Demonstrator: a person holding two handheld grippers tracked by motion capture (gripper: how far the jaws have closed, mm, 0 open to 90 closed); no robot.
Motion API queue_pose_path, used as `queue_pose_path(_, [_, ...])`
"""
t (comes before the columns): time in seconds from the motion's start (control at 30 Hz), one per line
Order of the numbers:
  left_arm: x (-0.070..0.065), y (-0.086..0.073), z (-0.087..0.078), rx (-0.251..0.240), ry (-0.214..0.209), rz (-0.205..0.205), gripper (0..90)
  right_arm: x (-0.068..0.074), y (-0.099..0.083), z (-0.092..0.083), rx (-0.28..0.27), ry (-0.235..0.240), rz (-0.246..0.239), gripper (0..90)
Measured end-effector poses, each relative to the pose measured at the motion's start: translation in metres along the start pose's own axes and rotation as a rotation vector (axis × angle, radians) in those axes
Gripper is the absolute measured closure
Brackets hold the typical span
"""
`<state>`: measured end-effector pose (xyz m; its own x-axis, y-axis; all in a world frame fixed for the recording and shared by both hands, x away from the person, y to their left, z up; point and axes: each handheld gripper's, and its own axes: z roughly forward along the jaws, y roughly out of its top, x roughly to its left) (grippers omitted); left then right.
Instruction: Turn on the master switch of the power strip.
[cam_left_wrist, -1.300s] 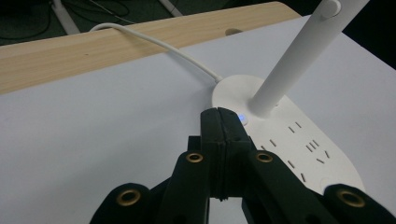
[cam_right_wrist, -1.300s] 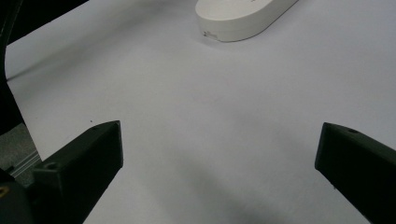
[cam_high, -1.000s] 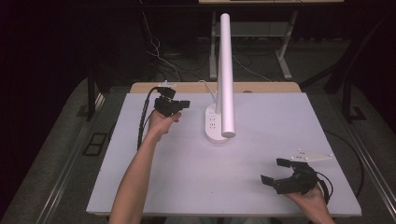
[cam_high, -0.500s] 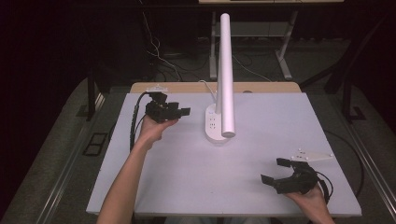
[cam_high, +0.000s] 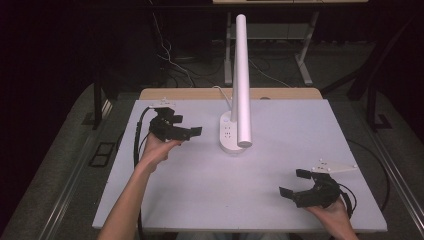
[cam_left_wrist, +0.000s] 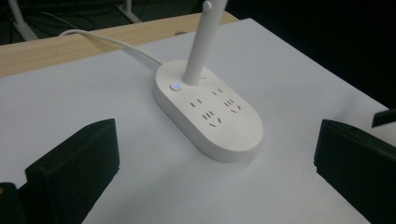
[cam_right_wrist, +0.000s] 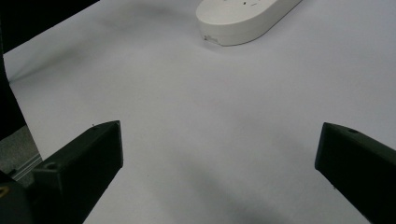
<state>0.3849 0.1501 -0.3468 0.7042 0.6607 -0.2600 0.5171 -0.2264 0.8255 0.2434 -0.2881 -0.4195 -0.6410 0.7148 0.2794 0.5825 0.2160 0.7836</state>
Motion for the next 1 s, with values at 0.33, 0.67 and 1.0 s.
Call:
queue_pose_path(0.33, [-0.013,-0.020,-0.012,-0.008,-0.007,0.032,0.0,0.000,0.000,0.000,-0.003,-0.002,-0.002,0.5])
queue_pose_path(0.67, [-0.022,-0.051,-0.023,-0.005,-0.023,0.025,0.0,-0.001,0.001,-0.001,-0.007,-0.005,-0.007,0.5])
queue_pose_path(1.0, [-0.031,-0.087,-0.029,-0.004,-0.038,0.004,0.0,0.001,0.001,0.000,-0.004,-0.005,-0.009,0.5])
